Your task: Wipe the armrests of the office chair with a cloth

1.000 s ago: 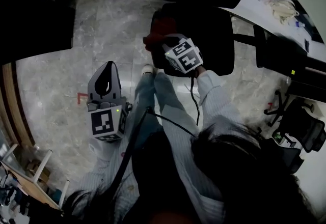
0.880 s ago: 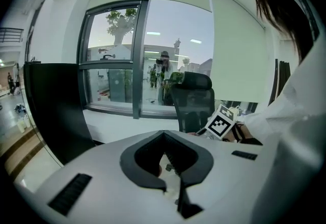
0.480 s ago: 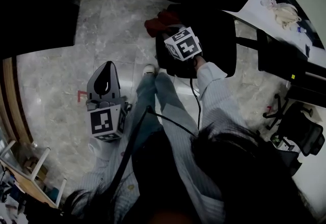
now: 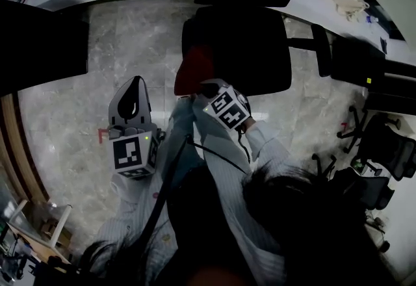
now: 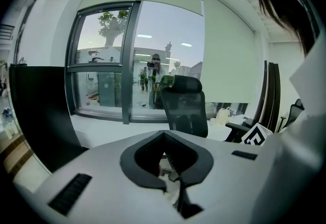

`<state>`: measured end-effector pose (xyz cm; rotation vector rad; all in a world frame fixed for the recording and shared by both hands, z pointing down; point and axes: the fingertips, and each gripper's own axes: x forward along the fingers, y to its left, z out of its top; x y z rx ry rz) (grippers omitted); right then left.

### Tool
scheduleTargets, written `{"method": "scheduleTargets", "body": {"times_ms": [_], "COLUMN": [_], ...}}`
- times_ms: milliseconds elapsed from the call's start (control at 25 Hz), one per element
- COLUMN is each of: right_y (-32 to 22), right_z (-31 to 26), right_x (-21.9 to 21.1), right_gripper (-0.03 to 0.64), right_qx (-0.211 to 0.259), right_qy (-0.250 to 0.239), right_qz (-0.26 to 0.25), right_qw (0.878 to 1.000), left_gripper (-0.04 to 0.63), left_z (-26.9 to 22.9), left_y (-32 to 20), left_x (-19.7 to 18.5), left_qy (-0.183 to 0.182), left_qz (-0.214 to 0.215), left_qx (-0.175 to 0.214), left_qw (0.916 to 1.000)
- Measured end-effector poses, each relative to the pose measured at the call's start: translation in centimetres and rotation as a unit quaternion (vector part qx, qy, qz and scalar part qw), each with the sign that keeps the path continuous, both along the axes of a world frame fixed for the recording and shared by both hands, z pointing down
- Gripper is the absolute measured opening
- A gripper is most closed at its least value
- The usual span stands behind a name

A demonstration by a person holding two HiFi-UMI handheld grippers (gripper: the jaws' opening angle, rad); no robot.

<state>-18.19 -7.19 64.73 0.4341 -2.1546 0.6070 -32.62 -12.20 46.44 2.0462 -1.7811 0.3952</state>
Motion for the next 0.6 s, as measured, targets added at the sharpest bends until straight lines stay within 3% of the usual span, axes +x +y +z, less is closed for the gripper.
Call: {"method": "scheduleTargets", "body": {"times_ms": [200,320,440,600], "right_y": [0.3,-1.1,-3.5,-4.8], "right_z": [-0.2,-3.3,-10.2,-21.1], "right_x": [-0.1,0.2,0.9,2.3], "right_gripper": [0.028,0.028,0.028,0.028], "right_qx": [0.002,0.025,0.085,0.178], "right_qy": [-0.015,-0.072,-0.151,-0.228], "right_qz": [0.012,0.05,0.101,0.126], "right_qw": [1.0,0.996,0.98,0.949], "left_gripper": [0.003,0.003,0.003,0.003], "left_z": [-0.7,-2.3,-5.3,-10.9], "left_y": [0.4,0.4,-0.3,-0.9], "left_x": [0.7,1.3,1.9,3.3], "left_qy": [-0.007,-0.014,-0.022,-0.03], "left_qz": [0.013,0.018,0.023,0.024], "left_qx": [0.005,0.03,0.07,0.122], "left_qw": [0.9999,0.9993,0.9971,0.9917]}}
